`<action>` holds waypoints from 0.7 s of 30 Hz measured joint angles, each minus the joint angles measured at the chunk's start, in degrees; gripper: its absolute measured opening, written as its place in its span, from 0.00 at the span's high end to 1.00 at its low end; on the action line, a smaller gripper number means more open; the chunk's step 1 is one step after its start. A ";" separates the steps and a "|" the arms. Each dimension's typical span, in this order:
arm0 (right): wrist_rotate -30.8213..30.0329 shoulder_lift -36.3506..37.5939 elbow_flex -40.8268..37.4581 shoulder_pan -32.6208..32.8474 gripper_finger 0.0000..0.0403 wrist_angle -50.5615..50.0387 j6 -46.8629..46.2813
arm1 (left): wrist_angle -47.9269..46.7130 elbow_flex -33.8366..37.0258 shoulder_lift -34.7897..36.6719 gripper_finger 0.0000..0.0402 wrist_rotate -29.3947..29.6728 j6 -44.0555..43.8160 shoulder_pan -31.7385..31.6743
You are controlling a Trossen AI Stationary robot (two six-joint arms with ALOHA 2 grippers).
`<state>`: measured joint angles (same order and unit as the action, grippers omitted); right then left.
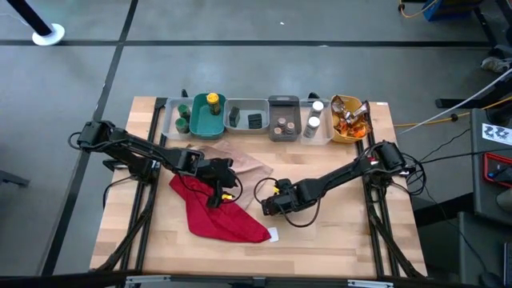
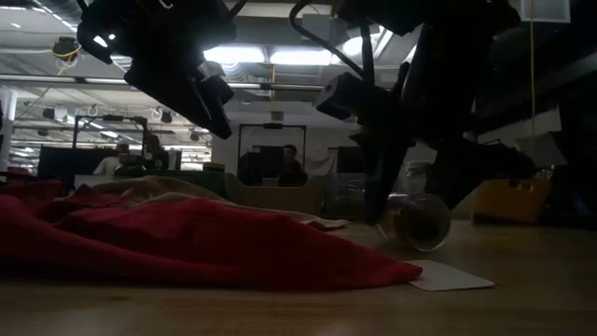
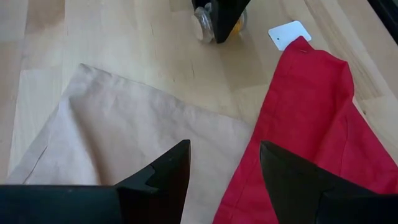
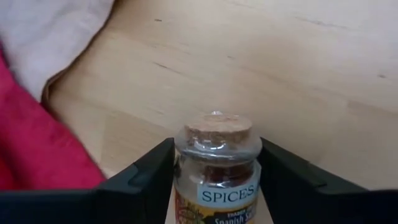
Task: Sort spices by type
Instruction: Put the brown seasoning bottle into the black bin
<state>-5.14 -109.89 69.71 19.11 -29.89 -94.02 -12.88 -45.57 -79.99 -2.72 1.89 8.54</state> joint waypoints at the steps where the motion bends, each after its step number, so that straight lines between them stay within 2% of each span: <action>1: -0.34 0.00 0.00 0.00 0.50 -0.05 0.47 | 0.03 0.01 0.00 0.55 0.00 0.00 0.00; 5: -1.48 0.00 0.00 0.00 0.52 0.16 2.98 | 0.06 0.01 0.00 0.55 0.00 0.02 -0.02; 11: -9.82 0.31 0.00 -0.19 0.52 0.27 7.17 | 2.34 0.01 0.00 0.55 0.02 0.97 -0.98; 21: -20.67 5.12 0.00 -5.36 0.52 0.19 23.21 | 4.24 0.03 3.69 0.55 0.07 -0.20 -7.25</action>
<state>-25.81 -104.76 69.71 13.75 -29.71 -70.82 -8.64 -45.54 -76.29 -2.66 1.69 1.28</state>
